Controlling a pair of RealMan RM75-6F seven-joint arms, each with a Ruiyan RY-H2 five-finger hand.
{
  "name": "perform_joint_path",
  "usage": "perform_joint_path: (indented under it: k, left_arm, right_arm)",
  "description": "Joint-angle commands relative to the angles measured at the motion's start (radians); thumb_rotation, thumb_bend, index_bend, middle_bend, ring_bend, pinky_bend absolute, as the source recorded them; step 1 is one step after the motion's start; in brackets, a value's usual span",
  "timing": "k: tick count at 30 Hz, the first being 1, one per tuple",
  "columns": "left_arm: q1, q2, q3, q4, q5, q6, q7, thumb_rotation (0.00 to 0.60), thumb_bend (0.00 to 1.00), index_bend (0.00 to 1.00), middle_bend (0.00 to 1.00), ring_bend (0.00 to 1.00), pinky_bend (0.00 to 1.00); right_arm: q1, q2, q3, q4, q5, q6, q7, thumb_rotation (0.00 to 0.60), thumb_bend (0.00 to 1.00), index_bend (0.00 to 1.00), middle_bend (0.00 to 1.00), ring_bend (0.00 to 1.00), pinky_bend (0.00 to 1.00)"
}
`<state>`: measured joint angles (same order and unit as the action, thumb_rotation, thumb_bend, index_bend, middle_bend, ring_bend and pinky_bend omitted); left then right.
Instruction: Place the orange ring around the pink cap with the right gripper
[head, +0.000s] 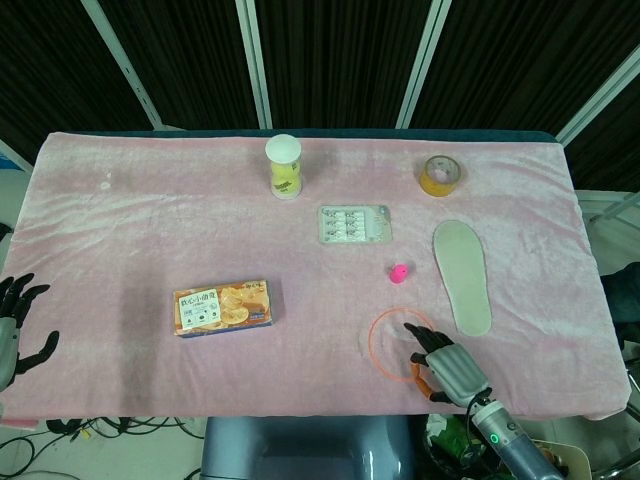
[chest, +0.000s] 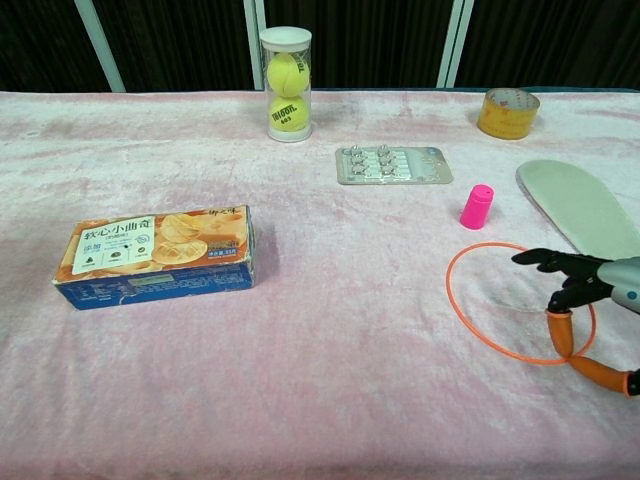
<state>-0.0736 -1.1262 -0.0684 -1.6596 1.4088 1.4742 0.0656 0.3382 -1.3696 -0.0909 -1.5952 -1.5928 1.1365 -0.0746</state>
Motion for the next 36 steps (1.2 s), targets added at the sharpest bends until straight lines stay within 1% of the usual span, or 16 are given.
perform_joint_path:
  k: [1,3,6,10,14,17,21,26,31,36]
  left_arm:
    - [0.0,0.0,0.0,0.0,0.0,0.001,0.0,0.6,0.33,0.19,0.07,0.0,0.0]
    - [0.0,-0.001,0.0,0.0,0.001,0.001,0.001,0.6,0.33,0.19,0.07,0.0,0.0]
    - [0.001,-0.001,0.0,0.0,0.001,0.002,0.001,0.6,0.33,0.19,0.07,0.0,0.0]
    - [0.001,-0.001,0.0,0.0,0.0,0.002,0.001,0.6,0.33,0.19,0.07,0.0,0.0]
    - [0.0,-0.001,0.0,0.0,0.001,0.001,0.001,0.6,0.33,0.19,0.07,0.0,0.0]
    - [0.0,0.0,0.0,0.0,0.0,0.001,0.0,0.6,0.33,0.19,0.07,0.0,0.0]
    - [0.0,0.0,-0.002,0.0,-0.002,0.001,-0.001,0.6,0.33,0.19,0.07,0.0,0.0]
    - [-0.001,0.0,-0.004,0.002,-0.005,-0.001,-0.002,0.6,0.33,0.19,0.07,0.0,0.0]
    - [-0.003,0.0,-0.006,0.002,-0.01,-0.004,-0.002,0.6,0.33,0.19,0.07,0.0,0.0]
    - [-0.005,0.0,-0.008,0.004,-0.014,-0.008,-0.002,0.6,0.33,0.19,0.07,0.0,0.0]
  right_arm:
    - [0.001,0.023,0.01,-0.018,-0.002,0.014,0.014,0.6,0.43,0.68,0.0,0.07,0.16]
    - [0.007,0.043,0.02,-0.032,0.001,0.016,0.018,0.6,0.43,0.68,0.0,0.07,0.16]
    - [0.027,0.087,0.049,-0.064,0.018,0.007,0.018,0.6,0.43,0.68,0.0,0.07,0.16]
    - [0.067,0.156,0.105,-0.107,0.069,-0.027,0.01,0.6,0.43,0.68,0.0,0.07,0.16]
    - [0.116,0.204,0.16,-0.128,0.15,-0.096,0.003,0.6,0.43,0.68,0.0,0.07,0.16]
    - [0.164,0.221,0.199,-0.113,0.229,-0.174,-0.002,0.6,0.43,0.68,0.0,0.07,0.16]
    - [0.219,0.214,0.231,-0.07,0.321,-0.269,-0.006,0.6,0.43,0.68,0.0,0.07,0.16]
    - [0.273,0.175,0.249,0.004,0.402,-0.358,-0.003,0.6,0.44,0.68,0.0,0.07,0.16]
    - [0.305,0.129,0.254,0.064,0.446,-0.402,-0.003,0.6,0.44,0.68,0.0,0.07,0.16]
    - [0.324,0.097,0.25,0.098,0.463,-0.416,-0.013,0.6,0.44,0.68,0.0,0.07,0.16]
